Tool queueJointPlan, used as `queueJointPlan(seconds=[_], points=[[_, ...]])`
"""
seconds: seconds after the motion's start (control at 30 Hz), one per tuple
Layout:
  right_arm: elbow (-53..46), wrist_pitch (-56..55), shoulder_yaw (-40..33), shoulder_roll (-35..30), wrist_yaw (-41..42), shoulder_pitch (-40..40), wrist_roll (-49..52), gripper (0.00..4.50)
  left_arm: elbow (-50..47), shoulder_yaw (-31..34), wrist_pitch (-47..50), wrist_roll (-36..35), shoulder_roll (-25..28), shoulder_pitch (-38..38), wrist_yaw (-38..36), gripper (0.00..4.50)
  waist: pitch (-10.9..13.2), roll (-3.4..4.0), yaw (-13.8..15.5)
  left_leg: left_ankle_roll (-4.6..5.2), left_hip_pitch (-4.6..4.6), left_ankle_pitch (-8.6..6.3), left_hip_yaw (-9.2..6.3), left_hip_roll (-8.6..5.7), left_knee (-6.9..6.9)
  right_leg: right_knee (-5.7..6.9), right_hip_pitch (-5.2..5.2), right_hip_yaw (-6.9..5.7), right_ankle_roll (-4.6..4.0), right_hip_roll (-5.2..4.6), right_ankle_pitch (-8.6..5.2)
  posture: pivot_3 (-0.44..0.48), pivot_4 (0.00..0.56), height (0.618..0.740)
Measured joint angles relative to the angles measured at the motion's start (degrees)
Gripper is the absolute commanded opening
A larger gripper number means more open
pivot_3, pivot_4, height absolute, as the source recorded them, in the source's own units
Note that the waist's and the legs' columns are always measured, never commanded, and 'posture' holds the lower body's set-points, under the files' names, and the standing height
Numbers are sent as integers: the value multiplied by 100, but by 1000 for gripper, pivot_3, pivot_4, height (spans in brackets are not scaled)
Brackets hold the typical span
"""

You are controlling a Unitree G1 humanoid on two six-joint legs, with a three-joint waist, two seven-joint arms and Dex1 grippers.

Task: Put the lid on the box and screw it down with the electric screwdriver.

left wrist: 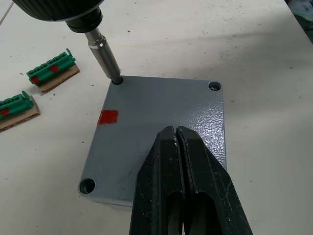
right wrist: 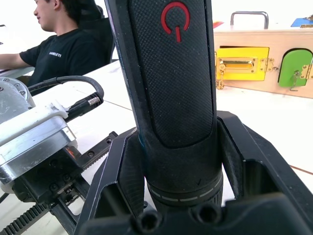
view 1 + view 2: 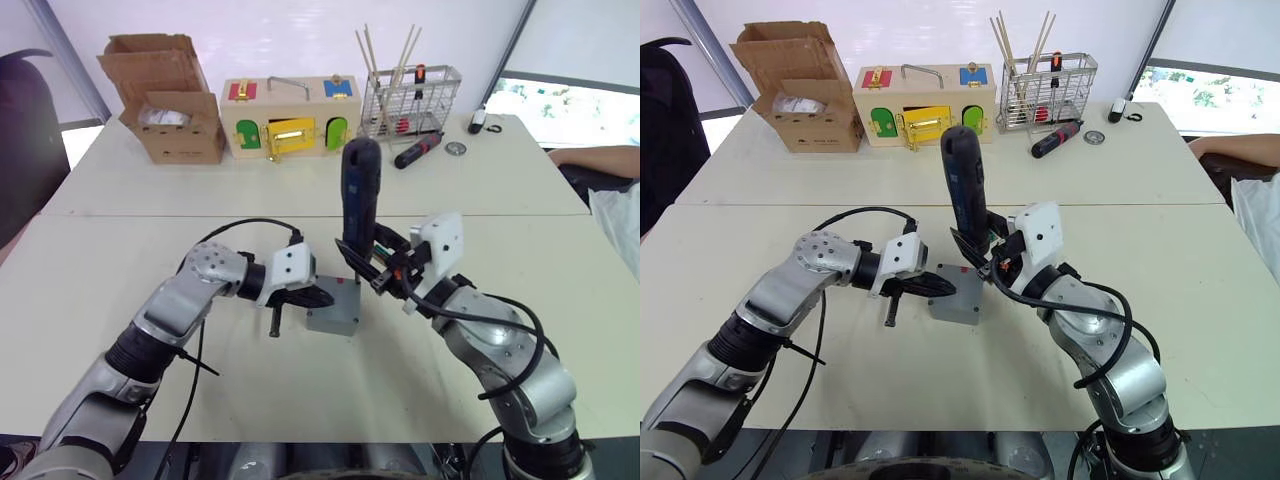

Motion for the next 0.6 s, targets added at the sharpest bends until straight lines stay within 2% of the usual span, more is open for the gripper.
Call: queueJointPlan(seconds=[0.13,0.23,0.37,0.43,0.6], points=[[-12,244,-332,23,120,-249,392,1823,-164,257,645,-477,20,70,-29,0,61,8,-11,0,-24,0,0,0,1,3,-22,-1,1,1,1,0,150,740],[19,870,-943,-32,253,-686,1187,1823,-411,627,1335,-1104,181,89,-132,0,105,16,-31,-19,-130,13,0,-1,22,37,-132,-3,2,4,6,0,150,740],[151,1901,-1811,-427,269,-1471,2575,1823,-635,1211,1882,-1703,431,-23,-170,0,164,27,-21,-75,-252,46,0,-6,39,98,-276,-3,3,3,7,0,150,740],[418,2361,-2295,-761,96,-2154,3494,1823,-654,1371,2053,-1937,476,-158,-167,0,204,39,-21,-111,-283,69,-1,-6,48,109,-307,-7,1,3,8,0,150,740],[1248,2509,-3076,-1064,-979,-3444,5456,1823,-665,1587,2220,-2295,457,-538,-109,0,234,26,-28,-102,-281,65,-4,-4,49,109,-300,-14,-3,4,11,0,150,740]])
